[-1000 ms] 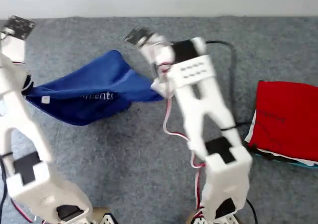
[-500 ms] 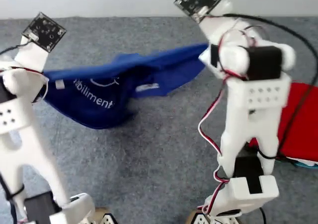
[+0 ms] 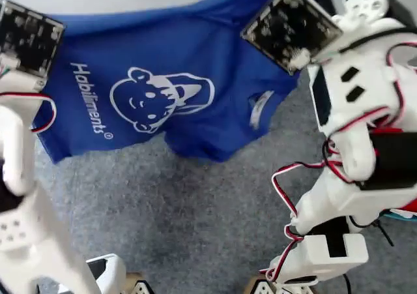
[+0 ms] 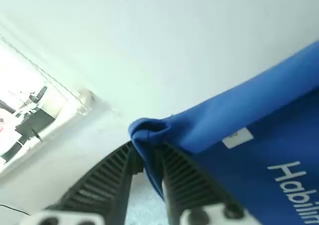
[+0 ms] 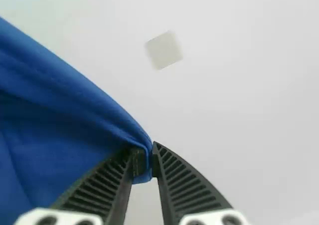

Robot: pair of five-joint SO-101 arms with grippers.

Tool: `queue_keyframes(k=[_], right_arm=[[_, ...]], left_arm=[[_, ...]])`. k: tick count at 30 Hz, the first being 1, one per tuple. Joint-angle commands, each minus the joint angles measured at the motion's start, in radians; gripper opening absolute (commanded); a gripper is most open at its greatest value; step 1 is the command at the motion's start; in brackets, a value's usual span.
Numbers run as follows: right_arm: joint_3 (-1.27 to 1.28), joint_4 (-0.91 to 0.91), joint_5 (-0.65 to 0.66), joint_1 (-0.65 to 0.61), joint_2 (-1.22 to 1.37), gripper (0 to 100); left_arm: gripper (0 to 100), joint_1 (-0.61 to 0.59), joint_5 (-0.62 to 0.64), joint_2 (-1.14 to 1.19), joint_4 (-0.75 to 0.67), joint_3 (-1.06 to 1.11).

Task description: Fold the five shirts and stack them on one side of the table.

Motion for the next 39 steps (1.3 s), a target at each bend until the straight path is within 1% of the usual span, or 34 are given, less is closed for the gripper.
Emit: queue_keyframes(k=[1,11,13,15,20,28,31,35,37,39], right_arm=[[-0.060,-0.064,0.051,0.025,-0.050,0.9],[-0.215,-0.110,0.153,0.027,-0.051,0.9],[-0.213,-0.130,0.166,0.028,-0.082,0.9],[-0.196,-0.163,0.167,0.056,-0.128,0.9],[-0.104,-0.225,0.167,0.108,-0.249,0.9],[0.055,-0.222,0.167,0.257,-0.433,1.0],[0.147,-0.209,0.167,0.275,-0.472,1.0],[0.308,-0.154,0.167,0.274,-0.483,1.0],[0.404,-0.130,0.167,0.263,-0.475,1.0],[0.509,-0.110,0.167,0.223,-0.463,1.0]], left_arm=[[2,0.002,0.014,-0.064,-0.040,0.001],[2,0.002,0.014,-0.176,-0.035,0.005],[2,0.002,0.014,-0.199,-0.011,0.007],[2,0.003,0.014,-0.221,0.035,0.007],[2,0.002,0.014,-0.282,0.130,0.007],[2,0.002,0.014,-0.405,0.203,0.007],[2,0.003,0.014,-0.413,0.242,0.012],[2,0.003,0.009,-0.413,0.229,0.137],[2,0.003,0.008,-0.413,0.192,0.245],[2,0.003,0.008,-0.413,0.133,0.366]])
